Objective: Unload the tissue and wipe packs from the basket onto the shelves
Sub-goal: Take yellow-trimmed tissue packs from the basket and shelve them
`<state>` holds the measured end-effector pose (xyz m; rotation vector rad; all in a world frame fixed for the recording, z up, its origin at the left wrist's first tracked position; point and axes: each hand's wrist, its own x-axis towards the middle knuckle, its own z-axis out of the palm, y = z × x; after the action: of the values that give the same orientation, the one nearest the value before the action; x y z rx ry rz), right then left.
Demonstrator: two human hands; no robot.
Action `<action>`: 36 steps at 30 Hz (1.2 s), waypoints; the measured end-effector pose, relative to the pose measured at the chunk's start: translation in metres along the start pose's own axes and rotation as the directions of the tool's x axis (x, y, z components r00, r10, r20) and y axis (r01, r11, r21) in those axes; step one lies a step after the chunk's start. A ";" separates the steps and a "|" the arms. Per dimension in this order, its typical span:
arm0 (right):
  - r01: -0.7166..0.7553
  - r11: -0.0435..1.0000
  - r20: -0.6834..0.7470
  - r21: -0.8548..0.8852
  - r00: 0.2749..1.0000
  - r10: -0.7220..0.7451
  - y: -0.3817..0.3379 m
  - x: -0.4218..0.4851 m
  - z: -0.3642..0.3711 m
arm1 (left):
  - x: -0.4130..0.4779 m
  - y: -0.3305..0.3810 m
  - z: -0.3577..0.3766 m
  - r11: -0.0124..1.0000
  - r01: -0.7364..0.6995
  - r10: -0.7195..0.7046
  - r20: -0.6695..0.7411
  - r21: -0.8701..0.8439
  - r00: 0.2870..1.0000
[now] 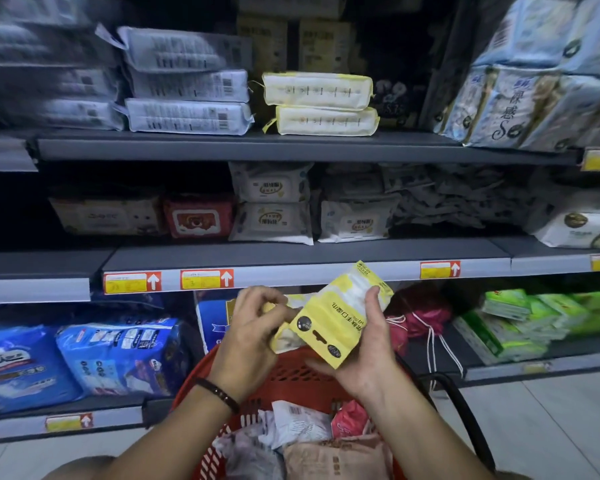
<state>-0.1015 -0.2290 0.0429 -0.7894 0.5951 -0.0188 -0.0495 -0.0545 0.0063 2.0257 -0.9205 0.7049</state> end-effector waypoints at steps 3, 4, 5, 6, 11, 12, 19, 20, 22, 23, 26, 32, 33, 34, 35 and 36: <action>0.005 0.995 0.032 0.095 0.999 -0.008 0.003 0.010 -0.001 | 0.002 0.008 0.008 0.990 0.125 -0.124 0.012 -0.071 0.992; 0.031 0.992 0.038 0.119 0.999 -0.036 0.004 0.013 -0.001 | 0.004 0.011 0.008 0.966 0.219 -0.211 0.068 -0.138 0.975; 0.066 0.989 0.036 0.130 0.997 -0.071 0.003 0.014 -0.001 | 0.005 0.013 0.006 0.913 0.333 -0.299 0.166 -0.238 0.940; 0.102 0.986 0.029 0.133 0.994 -0.107 0.003 0.016 -0.001 | 0.008 0.015 0.006 0.803 0.452 -0.369 0.272 -0.387 0.889; 0.314 0.949 -0.034 0.016 0.949 -0.313 0.018 0.012 0.010 | 0.013 0.036 0.018 0.117 0.741 -0.607 0.543 -0.661 0.580; 0.362 0.931 -0.046 -0.040 0.930 -0.364 0.023 0.010 0.013 | 0.013 0.038 0.021 0.116 0.753 -0.629 0.539 -0.648 0.560; 0.464 0.849 -0.017 -0.251 0.875 -0.484 -0.002 0.009 0.005 | 0.030 0.026 0.004 0.005 0.707 -0.700 0.502 -0.707 0.507; 0.441 0.856 -0.033 -0.271 0.884 -0.466 -0.013 0.011 -0.002 | 0.032 0.026 -0.001 0.013 0.711 -0.695 0.505 -0.703 0.512; 0.349 0.898 0.030 -0.268 0.935 -0.354 -0.031 0.016 -0.017 | 0.033 0.024 -0.009 -0.001 0.726 -0.678 0.534 -0.688 0.505; 0.282 0.925 0.105 -0.254 0.959 -0.263 -0.037 0.017 -0.022 | 0.032 0.023 -0.012 -0.011 0.738 -0.672 0.551 -0.675 0.494; 0.213 0.938 0.265 -0.273 0.954 -0.139 -0.042 0.011 -0.026 | 0.029 0.022 -0.017 -0.041 0.750 -0.668 0.577 -0.660 0.470; 0.477 0.825 0.228 -0.303 0.877 -0.423 -0.029 -0.001 -0.020 | 0.026 0.031 -0.025 0.022 0.678 -0.597 0.535 -0.734 0.598; 0.536 0.758 0.222 -0.372 0.844 -0.488 -0.027 -0.003 -0.019 | 0.025 0.034 -0.023 0.053 0.670 -0.606 0.509 -0.740 0.611; 0.590 0.680 0.222 -0.435 0.802 -0.554 -0.025 -0.006 -0.017 | 0.024 0.037 -0.021 0.091 0.662 -0.625 0.476 -0.744 0.619; 0.626 0.618 0.227 -0.475 0.766 -0.602 -0.023 -0.008 -0.017 | 0.023 0.039 -0.018 0.123 0.644 -0.625 0.446 -0.755 0.641; 0.641 0.594 0.221 -0.486 0.747 -0.627 -0.023 -0.011 -0.016 | 0.024 0.041 -0.016 0.150 0.629 -0.622 0.422 -0.762 0.660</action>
<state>-0.1141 -0.2533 0.0549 -1.5345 0.2494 -0.5304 -0.0710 -0.0673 0.0503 1.1898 -0.1866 -0.2933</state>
